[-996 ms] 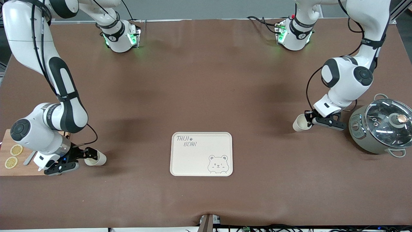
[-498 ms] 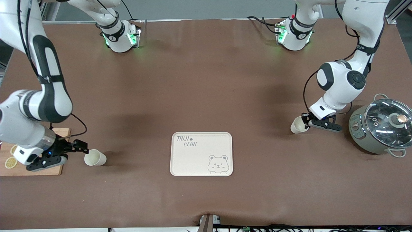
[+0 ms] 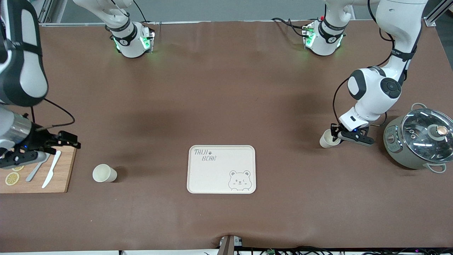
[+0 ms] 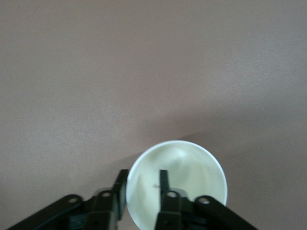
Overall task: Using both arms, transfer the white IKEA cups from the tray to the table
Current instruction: 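Lower the cup beside the pot with the left gripper while the right gripper withdraws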
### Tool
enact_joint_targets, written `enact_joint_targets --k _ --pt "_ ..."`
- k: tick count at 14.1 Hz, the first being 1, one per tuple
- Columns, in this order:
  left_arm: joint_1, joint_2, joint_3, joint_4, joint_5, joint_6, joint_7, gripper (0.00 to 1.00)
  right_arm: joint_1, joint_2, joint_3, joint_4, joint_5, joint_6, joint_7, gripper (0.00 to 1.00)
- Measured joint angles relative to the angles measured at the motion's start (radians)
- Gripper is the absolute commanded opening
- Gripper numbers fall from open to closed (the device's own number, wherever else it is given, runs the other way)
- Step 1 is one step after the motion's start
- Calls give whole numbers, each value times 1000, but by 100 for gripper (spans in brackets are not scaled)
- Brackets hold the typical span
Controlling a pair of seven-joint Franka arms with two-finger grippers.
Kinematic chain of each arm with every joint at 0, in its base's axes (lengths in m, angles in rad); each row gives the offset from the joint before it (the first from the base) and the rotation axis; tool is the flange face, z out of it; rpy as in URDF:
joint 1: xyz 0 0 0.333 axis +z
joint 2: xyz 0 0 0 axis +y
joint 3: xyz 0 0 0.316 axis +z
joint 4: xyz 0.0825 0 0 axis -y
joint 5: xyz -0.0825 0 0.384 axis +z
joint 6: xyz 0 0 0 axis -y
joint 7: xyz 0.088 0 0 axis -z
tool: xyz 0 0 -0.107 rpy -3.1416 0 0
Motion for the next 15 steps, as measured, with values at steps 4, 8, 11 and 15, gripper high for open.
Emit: enact_joint_targets --k 4,8,11,15 --pt "-1 0 -3 4 -1 2 -4 100 0 -103 0 -1 -17 -130 30 100" --pt "-1 -30 -7 74 -2 -142 -59 100 -2 -168 -3 -1 -31 -220 32 100" --pt "0 -73 -6 214 -2 -406 -130 100 -2 -202 -2 -1 -62 -282 76 100" --pt "-2 -84 -8 375 21 -574 -255 100 -2 -230 3 0 -93 -355 115 100"
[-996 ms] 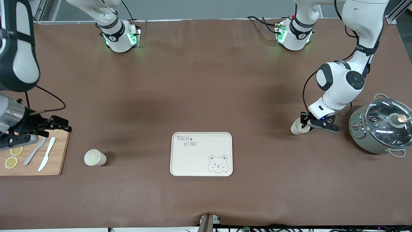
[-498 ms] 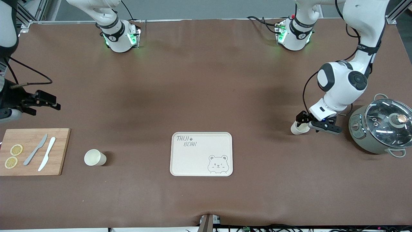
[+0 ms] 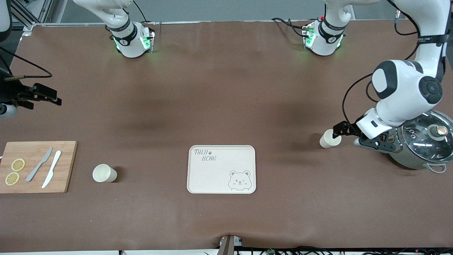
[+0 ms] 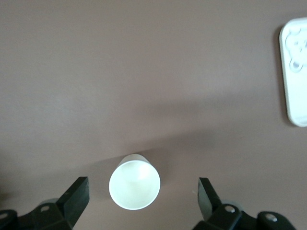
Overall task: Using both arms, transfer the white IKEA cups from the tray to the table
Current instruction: 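Lower the cup beside the pot with the left gripper while the right gripper withdraws, then open the left gripper and raise it away from the cup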
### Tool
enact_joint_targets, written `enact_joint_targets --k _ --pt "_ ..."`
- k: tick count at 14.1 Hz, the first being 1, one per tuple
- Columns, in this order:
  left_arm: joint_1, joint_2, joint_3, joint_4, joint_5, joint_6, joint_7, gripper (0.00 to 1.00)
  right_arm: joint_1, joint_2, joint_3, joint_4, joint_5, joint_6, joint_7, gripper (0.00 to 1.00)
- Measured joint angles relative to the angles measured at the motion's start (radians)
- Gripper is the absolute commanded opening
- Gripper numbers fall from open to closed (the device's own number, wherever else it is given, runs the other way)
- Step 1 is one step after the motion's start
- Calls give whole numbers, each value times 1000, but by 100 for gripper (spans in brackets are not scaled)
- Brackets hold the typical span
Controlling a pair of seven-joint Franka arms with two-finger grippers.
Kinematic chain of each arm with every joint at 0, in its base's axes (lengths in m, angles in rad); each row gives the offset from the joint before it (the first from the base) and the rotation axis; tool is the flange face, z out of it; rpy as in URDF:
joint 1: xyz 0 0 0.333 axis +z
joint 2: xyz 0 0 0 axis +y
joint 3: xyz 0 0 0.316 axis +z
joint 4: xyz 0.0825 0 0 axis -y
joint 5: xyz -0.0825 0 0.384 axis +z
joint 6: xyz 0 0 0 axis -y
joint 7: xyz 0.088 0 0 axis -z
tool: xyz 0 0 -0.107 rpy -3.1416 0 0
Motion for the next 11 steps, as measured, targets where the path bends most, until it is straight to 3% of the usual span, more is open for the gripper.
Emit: enact_joint_targets --k 6,11 --pt "-87 12 -6 228 29 -205 -265 100 0 -4 7 88 -57 -55 81 100" --pt "-98 13 -2 450 61 -495 -298 100 41 3 16 88 -59 -53 170 100"
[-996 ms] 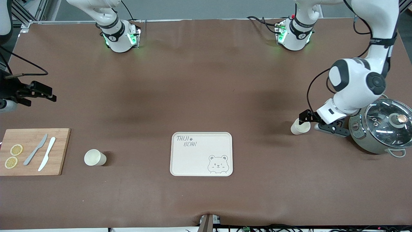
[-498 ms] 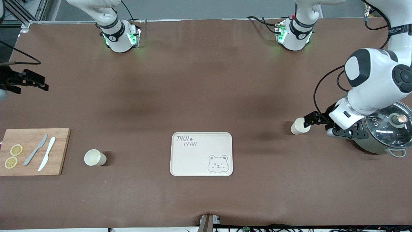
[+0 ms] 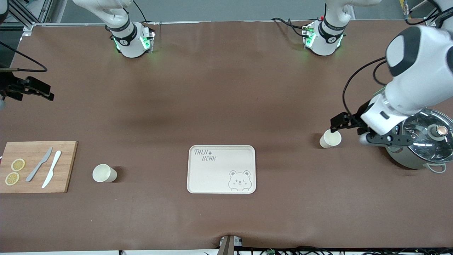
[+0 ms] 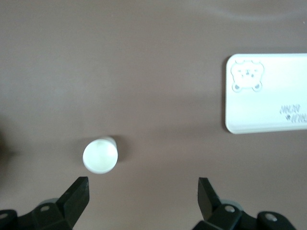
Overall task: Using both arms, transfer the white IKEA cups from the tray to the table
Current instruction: 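Open the left gripper and raise it away from the cup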
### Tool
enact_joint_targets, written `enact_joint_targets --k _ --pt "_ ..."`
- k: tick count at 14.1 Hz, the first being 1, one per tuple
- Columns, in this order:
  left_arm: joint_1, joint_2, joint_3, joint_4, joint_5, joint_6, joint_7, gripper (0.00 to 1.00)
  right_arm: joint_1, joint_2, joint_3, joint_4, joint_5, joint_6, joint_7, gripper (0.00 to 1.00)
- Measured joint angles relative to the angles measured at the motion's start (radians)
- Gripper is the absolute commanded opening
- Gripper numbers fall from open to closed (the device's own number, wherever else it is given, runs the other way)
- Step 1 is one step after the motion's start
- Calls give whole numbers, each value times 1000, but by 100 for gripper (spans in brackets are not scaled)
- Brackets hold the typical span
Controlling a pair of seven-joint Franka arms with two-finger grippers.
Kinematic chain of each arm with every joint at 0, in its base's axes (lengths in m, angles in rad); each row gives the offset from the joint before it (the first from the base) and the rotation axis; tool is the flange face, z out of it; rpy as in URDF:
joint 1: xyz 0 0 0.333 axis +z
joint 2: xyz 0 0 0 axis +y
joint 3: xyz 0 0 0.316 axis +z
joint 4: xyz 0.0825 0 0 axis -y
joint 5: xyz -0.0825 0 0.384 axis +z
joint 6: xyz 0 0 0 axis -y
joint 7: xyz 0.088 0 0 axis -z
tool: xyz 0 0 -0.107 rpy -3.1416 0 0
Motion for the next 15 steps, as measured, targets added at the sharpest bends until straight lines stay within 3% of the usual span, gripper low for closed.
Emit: enact_joint_targets --k 3,7,15 --pt "11 -17 5 73 21 -109 9 100 6 0 -1 0 -1 9 3 100" --pt "14 -89 8 84 63 -220 83 100 6 0 -1 1 -1 12 3 100" --pt "20 -113 7 80 133 -237 119 100 10 0 0 1 -1 16 3 100"
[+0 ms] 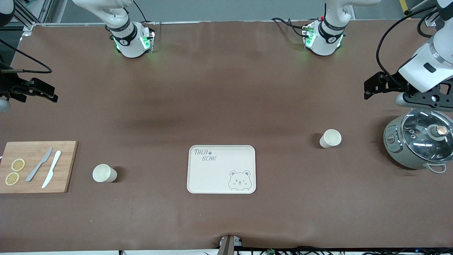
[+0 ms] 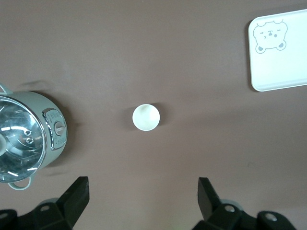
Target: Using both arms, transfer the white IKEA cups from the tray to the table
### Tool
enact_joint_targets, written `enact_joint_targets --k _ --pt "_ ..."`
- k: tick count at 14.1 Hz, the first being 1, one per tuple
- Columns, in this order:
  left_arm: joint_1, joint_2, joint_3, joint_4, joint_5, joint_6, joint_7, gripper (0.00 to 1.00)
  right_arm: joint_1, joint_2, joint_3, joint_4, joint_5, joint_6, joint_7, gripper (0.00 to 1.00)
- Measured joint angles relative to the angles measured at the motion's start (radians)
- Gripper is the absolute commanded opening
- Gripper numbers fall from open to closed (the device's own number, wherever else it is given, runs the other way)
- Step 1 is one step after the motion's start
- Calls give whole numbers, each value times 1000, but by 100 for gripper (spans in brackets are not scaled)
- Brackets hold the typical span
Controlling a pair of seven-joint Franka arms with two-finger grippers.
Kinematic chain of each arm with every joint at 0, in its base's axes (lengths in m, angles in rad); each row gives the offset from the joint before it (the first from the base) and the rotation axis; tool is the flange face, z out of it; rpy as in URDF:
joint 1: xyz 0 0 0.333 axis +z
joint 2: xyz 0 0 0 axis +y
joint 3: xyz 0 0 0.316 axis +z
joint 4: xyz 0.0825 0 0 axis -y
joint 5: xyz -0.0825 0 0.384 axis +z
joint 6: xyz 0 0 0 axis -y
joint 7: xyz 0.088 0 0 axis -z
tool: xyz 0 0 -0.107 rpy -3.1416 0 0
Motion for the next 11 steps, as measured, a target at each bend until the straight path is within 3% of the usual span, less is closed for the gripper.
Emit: enact_joint_targets --k 11 --pt "12 13 0 -1 14 63 41 100 3 -5 0 -22 0 49 0 100"
